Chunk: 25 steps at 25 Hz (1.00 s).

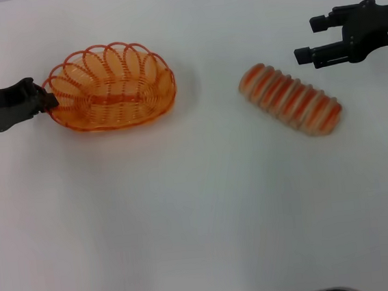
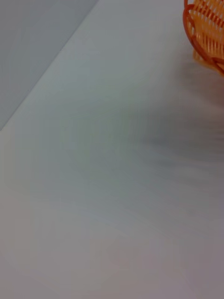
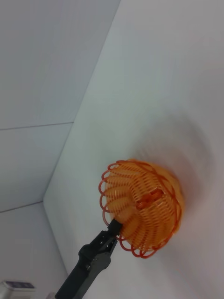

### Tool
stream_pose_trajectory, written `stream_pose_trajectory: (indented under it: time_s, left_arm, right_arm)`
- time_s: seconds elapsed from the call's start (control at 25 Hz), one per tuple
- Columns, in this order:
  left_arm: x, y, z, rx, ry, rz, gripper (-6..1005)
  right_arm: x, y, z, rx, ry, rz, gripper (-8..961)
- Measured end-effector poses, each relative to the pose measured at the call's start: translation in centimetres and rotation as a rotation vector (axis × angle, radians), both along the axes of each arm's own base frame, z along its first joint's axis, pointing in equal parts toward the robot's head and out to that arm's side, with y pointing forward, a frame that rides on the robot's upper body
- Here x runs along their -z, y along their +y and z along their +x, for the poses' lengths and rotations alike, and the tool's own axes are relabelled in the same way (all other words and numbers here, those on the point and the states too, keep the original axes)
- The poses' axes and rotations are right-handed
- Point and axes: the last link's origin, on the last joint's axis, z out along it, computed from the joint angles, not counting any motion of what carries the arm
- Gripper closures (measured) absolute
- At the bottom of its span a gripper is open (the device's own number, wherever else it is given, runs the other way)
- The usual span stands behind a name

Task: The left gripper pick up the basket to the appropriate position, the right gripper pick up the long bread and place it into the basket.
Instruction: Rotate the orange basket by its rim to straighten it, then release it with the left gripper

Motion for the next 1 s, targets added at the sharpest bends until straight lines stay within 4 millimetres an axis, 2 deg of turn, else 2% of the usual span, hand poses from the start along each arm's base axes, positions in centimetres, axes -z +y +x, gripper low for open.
stream_pose_trajectory:
  time_s: [0.6,1.0]
  left_arm:
    - [-0.1,0.1,0.1,0.004,-0.001,0.009,818]
    - [0.2,0.4,1.1,0.05,0.024,-0.021,730]
  right_arm:
    - [-0.1,0.2,-0.1,0.005,0.006,0.008,127]
    - [-0.2,0.3,-0.1,0.012,0.007,0.009,128]
